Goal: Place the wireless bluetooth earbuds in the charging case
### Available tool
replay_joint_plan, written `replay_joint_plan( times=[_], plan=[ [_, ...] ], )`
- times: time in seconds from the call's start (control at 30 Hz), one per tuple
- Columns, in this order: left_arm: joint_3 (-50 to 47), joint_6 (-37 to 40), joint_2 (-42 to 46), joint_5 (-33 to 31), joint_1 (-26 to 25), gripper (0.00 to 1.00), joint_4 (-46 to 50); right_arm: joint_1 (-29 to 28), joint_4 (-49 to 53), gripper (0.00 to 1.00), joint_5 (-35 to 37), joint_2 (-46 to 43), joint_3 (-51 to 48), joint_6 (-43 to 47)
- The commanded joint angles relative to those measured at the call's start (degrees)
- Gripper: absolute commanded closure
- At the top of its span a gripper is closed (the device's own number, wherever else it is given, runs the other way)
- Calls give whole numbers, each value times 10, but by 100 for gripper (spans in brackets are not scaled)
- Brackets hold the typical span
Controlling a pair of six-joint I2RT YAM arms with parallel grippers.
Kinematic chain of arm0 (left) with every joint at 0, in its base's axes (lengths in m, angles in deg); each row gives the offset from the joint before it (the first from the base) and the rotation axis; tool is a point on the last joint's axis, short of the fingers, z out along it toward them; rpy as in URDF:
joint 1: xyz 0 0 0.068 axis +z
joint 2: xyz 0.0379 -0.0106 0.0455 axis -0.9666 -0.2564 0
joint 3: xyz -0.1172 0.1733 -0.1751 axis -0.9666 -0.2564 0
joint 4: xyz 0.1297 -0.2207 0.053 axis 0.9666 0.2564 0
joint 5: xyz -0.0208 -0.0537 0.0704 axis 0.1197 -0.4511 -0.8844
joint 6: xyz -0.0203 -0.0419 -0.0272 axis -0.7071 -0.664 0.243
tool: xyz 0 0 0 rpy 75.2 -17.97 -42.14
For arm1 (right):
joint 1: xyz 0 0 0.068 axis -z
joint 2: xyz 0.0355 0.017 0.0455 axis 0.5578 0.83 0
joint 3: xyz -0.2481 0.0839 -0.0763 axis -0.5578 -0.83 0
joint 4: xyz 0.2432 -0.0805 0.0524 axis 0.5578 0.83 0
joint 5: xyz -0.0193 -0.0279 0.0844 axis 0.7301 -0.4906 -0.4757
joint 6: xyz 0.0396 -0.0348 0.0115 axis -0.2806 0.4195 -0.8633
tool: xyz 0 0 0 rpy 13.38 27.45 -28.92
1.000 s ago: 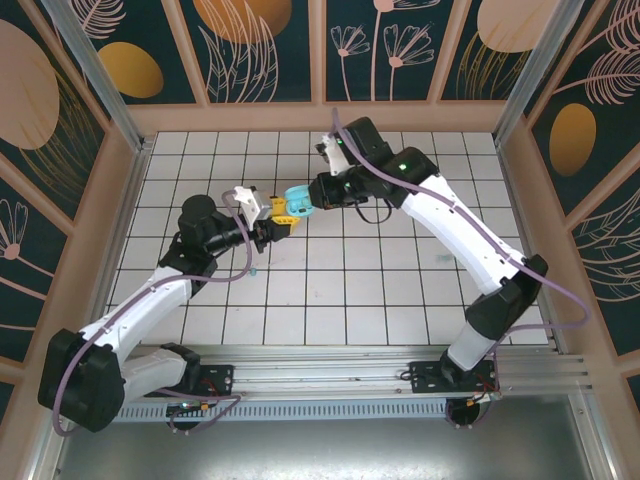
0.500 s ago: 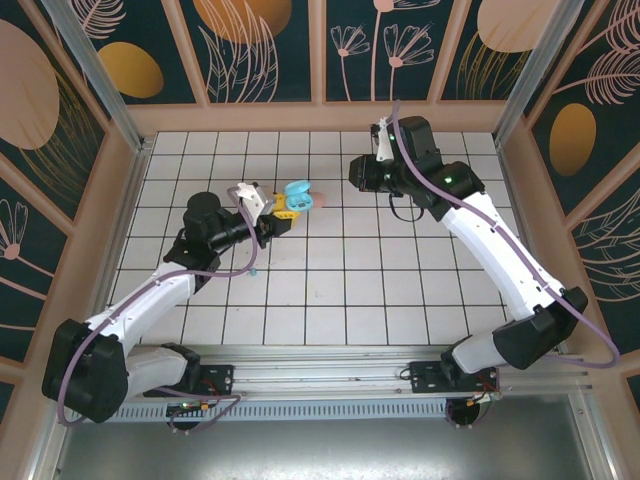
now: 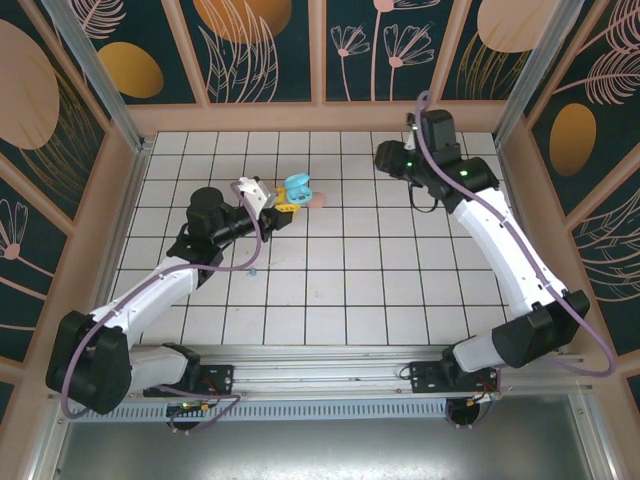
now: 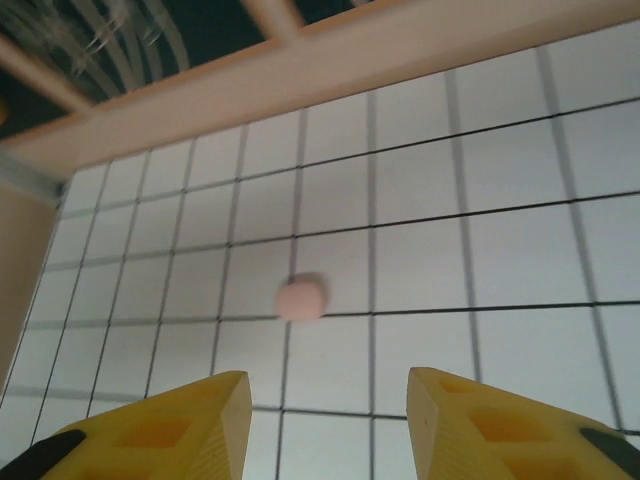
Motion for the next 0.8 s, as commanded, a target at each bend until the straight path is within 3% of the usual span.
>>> replay_joint_plan(
  times=[0.0, 0.17, 0.37, 0.5, 0.67, 0.77],
  plan=[
    [13, -2, -15, -9, -2, 79, -45, 58, 7, 54, 45, -48, -38, -33],
    [6, -6, -38, -10, -3, 79, -84, 175, 5, 54, 74, -73, -129, -61],
    [-10, -12, -53, -6, -3, 79, -116, 295, -31, 61, 68, -21, -210, -89],
    [-8, -17, -56, 2, -3, 79, -124, 338, -58, 61, 100, 30, -232, -88],
    [-11, -27, -59, 7, -3, 79, -133, 392, -172, 64, 34, 41, -307, -102],
    [-10, -31, -67, 11, -4, 79, -138, 406, -189, 64, 22, 80, -300, -92]
  ],
)
